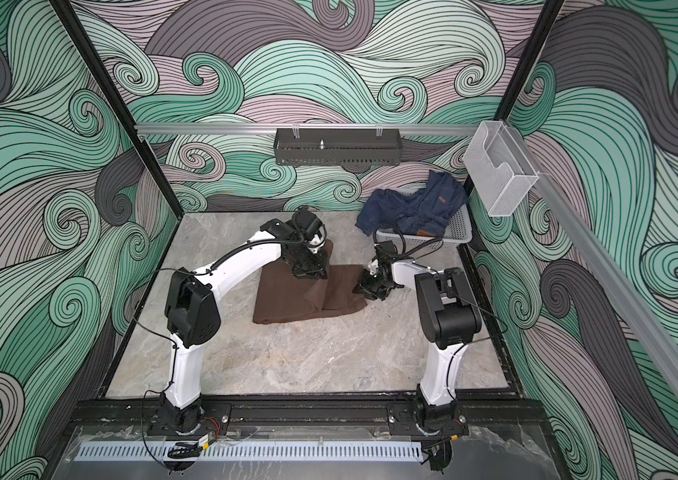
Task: Fold and stack the trousers
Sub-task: 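Fold the right gripper's end over toward the left gripper, forming a square bundle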
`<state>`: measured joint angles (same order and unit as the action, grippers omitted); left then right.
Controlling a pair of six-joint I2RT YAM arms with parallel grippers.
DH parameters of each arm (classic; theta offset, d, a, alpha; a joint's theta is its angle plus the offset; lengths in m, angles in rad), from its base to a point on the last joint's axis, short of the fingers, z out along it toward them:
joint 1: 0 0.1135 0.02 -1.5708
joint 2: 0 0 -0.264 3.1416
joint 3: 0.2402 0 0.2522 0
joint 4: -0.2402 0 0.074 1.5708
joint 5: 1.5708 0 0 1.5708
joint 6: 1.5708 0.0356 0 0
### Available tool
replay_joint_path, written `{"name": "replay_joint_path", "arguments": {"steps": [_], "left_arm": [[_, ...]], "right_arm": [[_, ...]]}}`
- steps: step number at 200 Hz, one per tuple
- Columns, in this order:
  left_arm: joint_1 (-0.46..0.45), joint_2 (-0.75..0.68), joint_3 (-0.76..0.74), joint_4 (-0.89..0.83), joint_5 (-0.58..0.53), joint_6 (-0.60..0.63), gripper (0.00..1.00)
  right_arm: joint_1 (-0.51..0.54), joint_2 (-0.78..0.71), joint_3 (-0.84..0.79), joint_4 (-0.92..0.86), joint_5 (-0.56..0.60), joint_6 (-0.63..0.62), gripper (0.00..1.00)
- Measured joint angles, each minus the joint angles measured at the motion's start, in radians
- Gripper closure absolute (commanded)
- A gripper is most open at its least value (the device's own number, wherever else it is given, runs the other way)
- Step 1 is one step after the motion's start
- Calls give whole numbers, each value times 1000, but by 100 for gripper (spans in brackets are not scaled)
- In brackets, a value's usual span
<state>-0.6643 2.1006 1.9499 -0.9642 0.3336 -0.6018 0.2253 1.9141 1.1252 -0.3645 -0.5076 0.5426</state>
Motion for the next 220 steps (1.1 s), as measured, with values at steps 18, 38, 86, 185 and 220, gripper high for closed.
{"name": "replay_joint_path", "arguments": {"steps": [18, 38, 86, 185, 220], "left_arm": [[-13, 29, 23, 4, 0, -14, 100], [-26, 53, 52, 8, 0, -25, 100], [-40, 97, 102, 19, 0, -52, 100], [-65, 200, 159, 70, 21, -111, 100], [-65, 217, 159, 85, 31, -125, 91]], "right_arm": [[4, 3, -1, 15, -3, 4, 75], [6, 4, -6, 27, -9, 8, 74], [6, 4, -6, 30, -13, 12, 75], [6, 4, -7, 31, -13, 12, 74], [6, 4, -7, 31, -13, 12, 73]]}}
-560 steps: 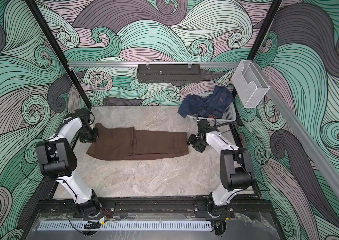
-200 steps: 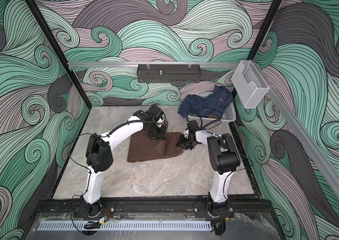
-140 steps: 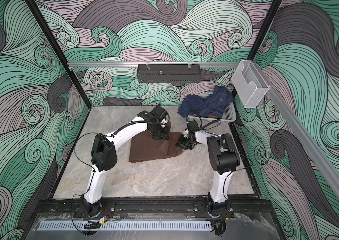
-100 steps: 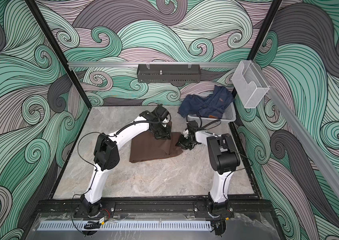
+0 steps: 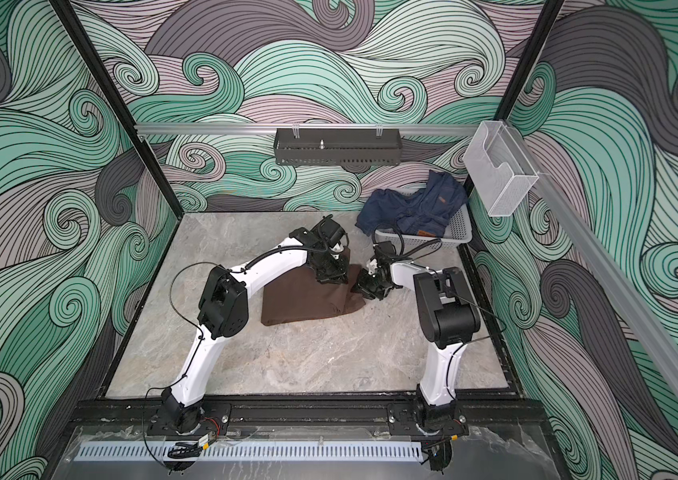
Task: Fold and stack the trousers
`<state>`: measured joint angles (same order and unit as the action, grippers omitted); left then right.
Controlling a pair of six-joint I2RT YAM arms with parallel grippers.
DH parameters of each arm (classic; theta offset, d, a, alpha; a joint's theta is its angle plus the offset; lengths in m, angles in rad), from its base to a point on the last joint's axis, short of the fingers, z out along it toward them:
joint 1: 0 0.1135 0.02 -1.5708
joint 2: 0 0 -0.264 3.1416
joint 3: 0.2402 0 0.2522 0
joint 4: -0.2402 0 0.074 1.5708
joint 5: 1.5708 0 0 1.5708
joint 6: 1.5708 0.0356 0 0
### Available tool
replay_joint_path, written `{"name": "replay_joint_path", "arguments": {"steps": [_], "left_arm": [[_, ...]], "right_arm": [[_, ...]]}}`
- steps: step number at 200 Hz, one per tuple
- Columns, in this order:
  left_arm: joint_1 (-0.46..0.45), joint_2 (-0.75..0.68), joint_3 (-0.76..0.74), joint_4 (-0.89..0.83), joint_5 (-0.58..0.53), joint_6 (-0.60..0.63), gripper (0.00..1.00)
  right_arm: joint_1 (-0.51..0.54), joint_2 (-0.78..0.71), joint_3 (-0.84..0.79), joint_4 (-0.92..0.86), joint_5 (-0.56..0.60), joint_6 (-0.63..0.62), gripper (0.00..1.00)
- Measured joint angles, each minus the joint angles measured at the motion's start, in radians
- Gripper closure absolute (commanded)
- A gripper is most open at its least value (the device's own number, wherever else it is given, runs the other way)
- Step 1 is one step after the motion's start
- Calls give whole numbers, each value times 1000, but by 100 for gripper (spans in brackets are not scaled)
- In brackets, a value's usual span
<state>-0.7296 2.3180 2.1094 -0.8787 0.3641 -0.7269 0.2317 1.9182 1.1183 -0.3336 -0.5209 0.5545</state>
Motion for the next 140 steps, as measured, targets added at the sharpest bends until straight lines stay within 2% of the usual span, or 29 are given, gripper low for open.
{"name": "replay_joint_path", "arguments": {"steps": [20, 36, 57, 82, 103, 121, 140], "left_arm": [[0, 2, 1, 5, 7, -5, 77], [0, 2, 7, 10, 15, -4, 66], [0, -3, 18, 14, 23, 2, 53], [2, -45, 18, 11, 23, 12, 49], [14, -123, 14, 11, 22, 28, 48], [29, -223, -21, 22, 18, 44, 48], [71, -365, -131, 51, 9, 62, 47]], "right_arm": [[0, -1, 0, 0, 0, 0, 69], [1, -15, -4, -4, 16, 3, 60], [1, -65, -26, -24, 64, 5, 54], [-12, -163, -34, -66, 128, 6, 48], [-31, -261, -23, -115, 190, -7, 48], [-39, -324, 15, -165, 232, -33, 51], [-21, -336, 104, -225, 235, -71, 56]]}}
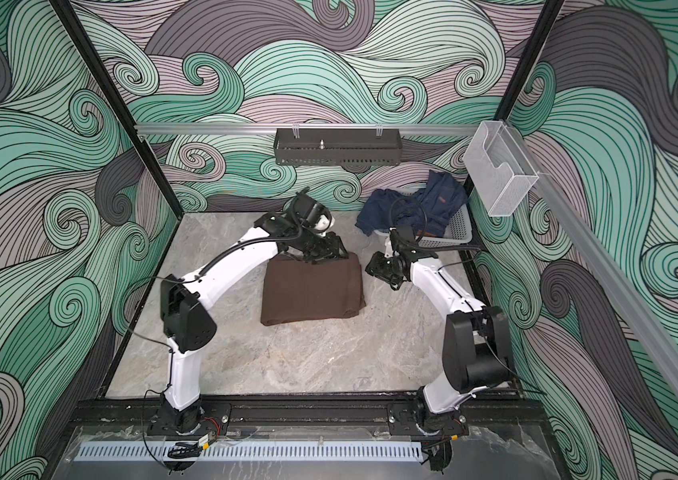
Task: Fold and stack the trousers
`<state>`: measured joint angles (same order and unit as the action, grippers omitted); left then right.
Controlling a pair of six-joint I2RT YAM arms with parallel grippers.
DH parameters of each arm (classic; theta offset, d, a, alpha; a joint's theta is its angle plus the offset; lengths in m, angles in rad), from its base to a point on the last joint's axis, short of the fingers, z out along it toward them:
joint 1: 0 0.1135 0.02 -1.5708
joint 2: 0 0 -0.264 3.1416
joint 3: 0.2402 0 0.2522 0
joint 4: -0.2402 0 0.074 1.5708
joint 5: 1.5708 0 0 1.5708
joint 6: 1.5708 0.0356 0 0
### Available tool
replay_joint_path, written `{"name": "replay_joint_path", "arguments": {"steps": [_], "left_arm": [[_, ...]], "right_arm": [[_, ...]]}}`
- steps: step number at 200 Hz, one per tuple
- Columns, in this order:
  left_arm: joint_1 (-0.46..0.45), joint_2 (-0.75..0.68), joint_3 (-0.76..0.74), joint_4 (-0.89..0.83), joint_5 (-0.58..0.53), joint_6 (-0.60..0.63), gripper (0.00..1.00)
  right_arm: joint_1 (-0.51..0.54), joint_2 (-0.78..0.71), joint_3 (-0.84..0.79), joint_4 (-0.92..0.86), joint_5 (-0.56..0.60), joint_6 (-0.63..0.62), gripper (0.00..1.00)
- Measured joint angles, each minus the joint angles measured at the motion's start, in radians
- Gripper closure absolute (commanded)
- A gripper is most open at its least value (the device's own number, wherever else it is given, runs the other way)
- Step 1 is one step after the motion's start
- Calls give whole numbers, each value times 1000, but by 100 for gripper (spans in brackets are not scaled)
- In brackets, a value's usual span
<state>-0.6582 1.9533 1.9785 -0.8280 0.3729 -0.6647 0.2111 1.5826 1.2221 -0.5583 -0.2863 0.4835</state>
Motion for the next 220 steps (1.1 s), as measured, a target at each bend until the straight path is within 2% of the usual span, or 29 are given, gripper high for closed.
{"name": "replay_joint_path", "arguments": {"steps": [27, 56, 74, 105, 166, 220], "left_arm": [[103, -149, -214, 69, -3, 10, 48], [214, -160, -409, 97, 19, 25, 48], [251, -137, -505, 98, 37, 38, 48], [251, -128, -653, 115, 77, 53, 48], [266, -118, -828, 144, 63, 56, 49], [270, -134, -793, 120, 77, 83, 46]], "right_arm": [[87, 48, 122, -23, -49, -41, 66], [172, 146, 137, 6, -148, -31, 72], [176, 213, 109, 27, -186, -19, 72], [131, 264, 23, 31, -207, -18, 71], [-42, 262, -84, 31, -221, -52, 67], [-7, 258, -18, -11, -215, -58, 65]]}}
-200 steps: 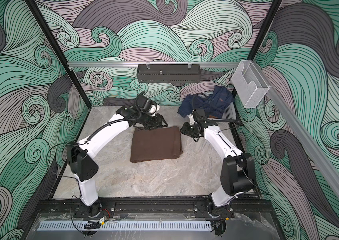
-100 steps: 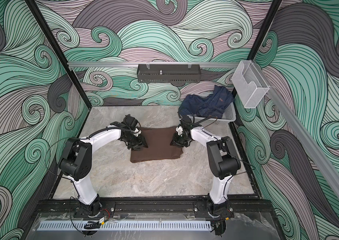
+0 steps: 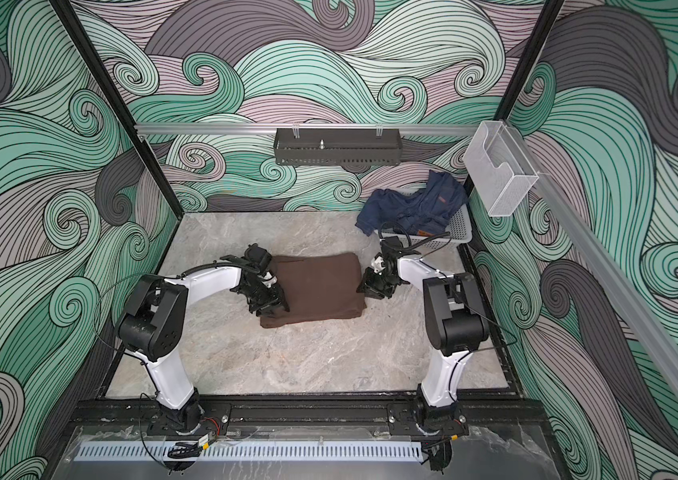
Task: Fold and stack the trousers
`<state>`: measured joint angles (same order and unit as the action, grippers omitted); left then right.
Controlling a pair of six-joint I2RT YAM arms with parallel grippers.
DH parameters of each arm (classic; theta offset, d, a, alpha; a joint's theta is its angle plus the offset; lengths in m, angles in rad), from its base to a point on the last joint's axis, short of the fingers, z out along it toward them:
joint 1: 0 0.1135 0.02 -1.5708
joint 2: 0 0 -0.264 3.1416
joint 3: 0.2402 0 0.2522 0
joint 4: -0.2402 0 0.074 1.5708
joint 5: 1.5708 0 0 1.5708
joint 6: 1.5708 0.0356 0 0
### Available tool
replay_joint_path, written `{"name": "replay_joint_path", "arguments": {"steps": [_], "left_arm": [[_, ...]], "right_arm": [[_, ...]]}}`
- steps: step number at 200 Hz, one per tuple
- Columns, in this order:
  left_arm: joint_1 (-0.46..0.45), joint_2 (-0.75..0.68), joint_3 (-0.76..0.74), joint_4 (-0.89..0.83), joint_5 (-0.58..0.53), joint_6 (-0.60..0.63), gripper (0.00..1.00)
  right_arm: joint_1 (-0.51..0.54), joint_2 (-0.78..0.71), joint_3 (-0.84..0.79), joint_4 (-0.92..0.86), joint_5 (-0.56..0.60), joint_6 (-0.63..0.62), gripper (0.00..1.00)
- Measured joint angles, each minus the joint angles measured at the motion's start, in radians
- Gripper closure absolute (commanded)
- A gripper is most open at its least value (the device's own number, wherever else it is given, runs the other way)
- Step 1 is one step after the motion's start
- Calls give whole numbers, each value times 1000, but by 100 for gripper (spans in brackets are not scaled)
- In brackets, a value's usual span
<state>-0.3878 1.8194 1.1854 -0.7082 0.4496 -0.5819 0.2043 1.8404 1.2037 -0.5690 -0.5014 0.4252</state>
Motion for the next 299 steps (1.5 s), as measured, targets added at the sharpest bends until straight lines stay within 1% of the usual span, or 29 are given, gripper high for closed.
{"name": "replay_joint_path", "arguments": {"steps": [35, 56, 71, 85, 115, 134, 176, 216, 243, 262, 278, 288, 299], "left_arm": [[6, -8, 202, -60, -23, 34, 46], [29, -1, 324, -69, -24, 44, 46], [50, 37, 393, -69, -23, 49, 46], [71, 105, 439, -69, -19, 49, 46], [98, 262, 461, -70, -12, 49, 46], [111, 325, 461, -82, -10, 49, 46], [136, 342, 489, -109, 3, 61, 46], [182, 365, 544, -175, -2, 105, 45], [227, 364, 584, -227, -17, 137, 43], [256, 337, 593, -259, -39, 161, 40], [275, 265, 592, -299, -79, 180, 38], [280, 203, 592, -319, -104, 190, 37], [280, 110, 584, -333, -129, 199, 36]], "right_arm": [[22, -8, 145, -17, 6, 3, 64], [25, 7, 230, -14, 5, 13, 64], [25, 43, 277, 0, 5, 25, 63], [25, 87, 298, 14, 5, 32, 63], [26, 182, 286, 22, 15, 45, 64], [26, 210, 254, 28, 33, 47, 64], [26, 203, 192, 68, 57, 39, 61], [34, 181, 139, 130, 60, 32, 61], [70, 179, 137, 145, 61, 52, 61], [131, 180, 138, 158, 55, 100, 61], [192, 182, 138, 181, 38, 158, 60], [225, 182, 138, 193, 28, 188, 57], [254, 182, 138, 203, 22, 220, 51]]}}
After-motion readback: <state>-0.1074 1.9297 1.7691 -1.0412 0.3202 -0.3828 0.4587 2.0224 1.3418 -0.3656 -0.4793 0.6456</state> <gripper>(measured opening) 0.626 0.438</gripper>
